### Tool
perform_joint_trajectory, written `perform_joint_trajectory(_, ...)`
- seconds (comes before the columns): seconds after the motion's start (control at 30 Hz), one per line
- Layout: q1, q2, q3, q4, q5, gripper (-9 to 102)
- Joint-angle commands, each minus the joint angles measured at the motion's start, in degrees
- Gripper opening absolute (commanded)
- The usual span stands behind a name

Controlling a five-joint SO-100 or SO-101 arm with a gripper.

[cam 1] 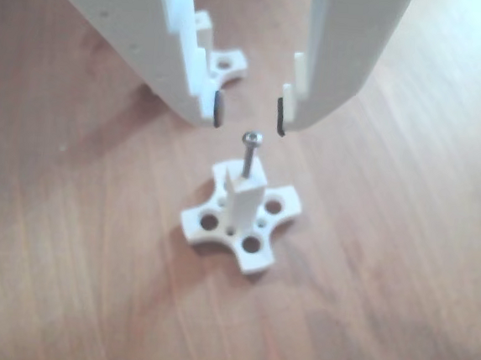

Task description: Grab the screw and set it in the hole.

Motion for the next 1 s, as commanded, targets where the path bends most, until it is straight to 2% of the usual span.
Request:
perform_joint_trajectory(0.0, -0.53, 0.7, -3.78, -0.18, -0.26, 8)
perform_joint_trajectory(0.97, -0.97, -2.11, -5.01, -1.23, -0.26, 9)
